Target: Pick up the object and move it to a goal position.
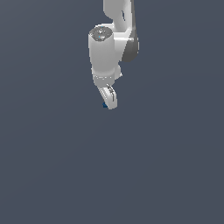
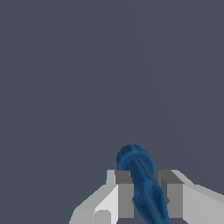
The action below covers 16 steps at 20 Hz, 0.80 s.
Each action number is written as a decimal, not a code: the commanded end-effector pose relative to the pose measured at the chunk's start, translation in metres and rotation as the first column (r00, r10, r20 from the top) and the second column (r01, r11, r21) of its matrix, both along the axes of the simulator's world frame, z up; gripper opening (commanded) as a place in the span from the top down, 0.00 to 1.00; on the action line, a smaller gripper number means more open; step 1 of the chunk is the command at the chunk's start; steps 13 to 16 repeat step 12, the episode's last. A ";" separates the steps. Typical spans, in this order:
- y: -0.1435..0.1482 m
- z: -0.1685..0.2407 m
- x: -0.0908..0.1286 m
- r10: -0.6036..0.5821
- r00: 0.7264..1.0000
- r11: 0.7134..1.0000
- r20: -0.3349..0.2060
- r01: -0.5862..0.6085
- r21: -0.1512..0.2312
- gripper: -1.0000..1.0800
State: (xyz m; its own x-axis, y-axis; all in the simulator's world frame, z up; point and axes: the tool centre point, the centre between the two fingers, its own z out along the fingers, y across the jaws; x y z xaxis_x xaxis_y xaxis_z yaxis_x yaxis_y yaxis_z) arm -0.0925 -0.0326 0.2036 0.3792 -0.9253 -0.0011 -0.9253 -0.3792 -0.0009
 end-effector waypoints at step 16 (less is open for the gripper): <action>-0.019 0.047 -0.010 0.002 1.000 1.000 0.000 -0.002 -0.001 1.00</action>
